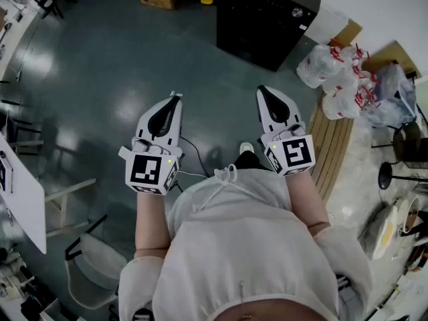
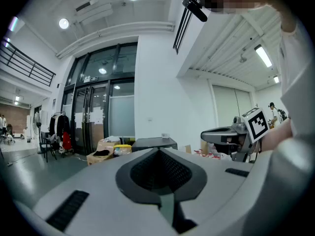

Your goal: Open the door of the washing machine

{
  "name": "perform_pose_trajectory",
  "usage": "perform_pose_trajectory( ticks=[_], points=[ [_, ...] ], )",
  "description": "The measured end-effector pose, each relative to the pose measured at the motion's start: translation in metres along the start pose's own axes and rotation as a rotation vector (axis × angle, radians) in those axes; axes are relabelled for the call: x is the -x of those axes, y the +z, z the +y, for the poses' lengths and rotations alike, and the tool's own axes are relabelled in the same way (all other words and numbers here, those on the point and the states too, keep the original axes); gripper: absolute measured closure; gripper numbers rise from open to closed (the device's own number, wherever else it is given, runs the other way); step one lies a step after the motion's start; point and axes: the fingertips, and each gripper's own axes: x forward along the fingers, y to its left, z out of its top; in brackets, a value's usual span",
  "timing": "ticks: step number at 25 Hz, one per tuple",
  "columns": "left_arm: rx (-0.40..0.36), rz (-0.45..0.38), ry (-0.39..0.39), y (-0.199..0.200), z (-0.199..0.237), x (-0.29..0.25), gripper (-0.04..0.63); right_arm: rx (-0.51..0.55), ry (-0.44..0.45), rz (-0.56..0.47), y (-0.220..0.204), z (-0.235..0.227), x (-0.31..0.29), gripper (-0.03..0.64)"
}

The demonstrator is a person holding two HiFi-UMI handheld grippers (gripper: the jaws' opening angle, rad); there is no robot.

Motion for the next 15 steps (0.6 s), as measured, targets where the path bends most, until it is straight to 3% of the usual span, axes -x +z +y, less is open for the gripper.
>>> perform_pose_trajectory(
  ticks=[12,15],
  points=[
    [0.013,0.004,0.024,-0.006,0.014,0.003,0.574,-0.003,0.033,-0.001,-0.004,0.011,-0.011,0.615],
    [0.014,0.01,0.031,-0.009,0.018,0.005,0.574,-0.044,0.002,-0.029,-0.003,0.009,-0.014,0.613]
  ],
)
